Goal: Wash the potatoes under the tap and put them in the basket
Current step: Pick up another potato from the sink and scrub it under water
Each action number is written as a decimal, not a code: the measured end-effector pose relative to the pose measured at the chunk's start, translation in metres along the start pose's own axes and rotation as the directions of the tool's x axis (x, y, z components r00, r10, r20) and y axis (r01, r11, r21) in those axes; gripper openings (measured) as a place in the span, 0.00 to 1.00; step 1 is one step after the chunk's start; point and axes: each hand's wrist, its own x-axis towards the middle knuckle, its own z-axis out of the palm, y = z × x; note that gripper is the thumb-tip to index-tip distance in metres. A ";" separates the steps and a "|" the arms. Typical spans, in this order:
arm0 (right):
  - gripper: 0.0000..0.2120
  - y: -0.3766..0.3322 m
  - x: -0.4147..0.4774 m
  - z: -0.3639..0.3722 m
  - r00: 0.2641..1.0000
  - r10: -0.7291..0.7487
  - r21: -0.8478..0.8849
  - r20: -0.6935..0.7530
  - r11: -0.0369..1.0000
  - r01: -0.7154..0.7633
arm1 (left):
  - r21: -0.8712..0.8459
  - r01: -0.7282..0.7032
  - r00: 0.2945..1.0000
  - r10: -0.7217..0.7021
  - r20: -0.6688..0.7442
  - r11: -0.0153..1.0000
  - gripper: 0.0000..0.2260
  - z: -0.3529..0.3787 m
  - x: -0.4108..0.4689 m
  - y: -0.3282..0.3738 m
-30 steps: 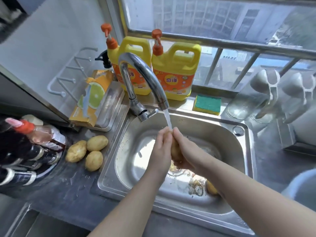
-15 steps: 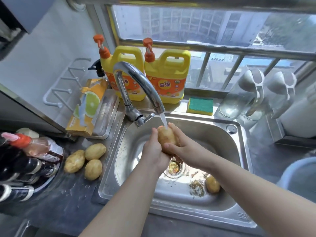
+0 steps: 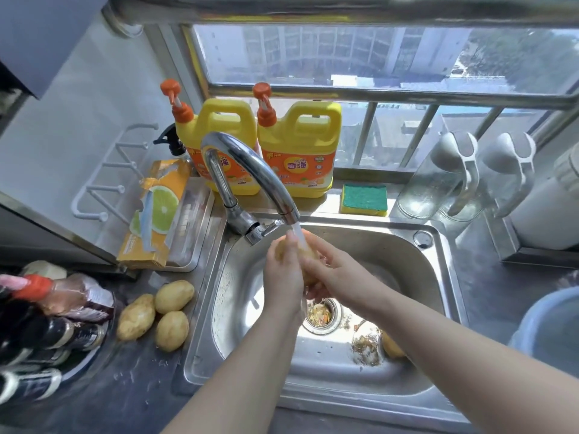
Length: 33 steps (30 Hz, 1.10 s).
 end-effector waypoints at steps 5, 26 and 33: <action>0.25 -0.001 0.001 -0.004 0.999 -0.006 -0.073 -0.050 0.997 0.002 | -0.139 0.144 0.989 -0.139 0.044 0.980 0.21 0.006 -0.006 0.006; 0.25 -0.011 0.008 -0.023 0.979 0.116 0.019 0.168 0.993 -0.121 | -0.020 0.163 0.986 -0.163 -0.044 0.986 0.11 0.010 -0.019 0.019; 0.22 -0.015 0.023 -0.004 0.973 0.229 0.216 -0.031 0.952 -0.217 | 0.245 -0.210 0.976 0.188 0.112 0.947 0.22 0.009 -0.035 -0.002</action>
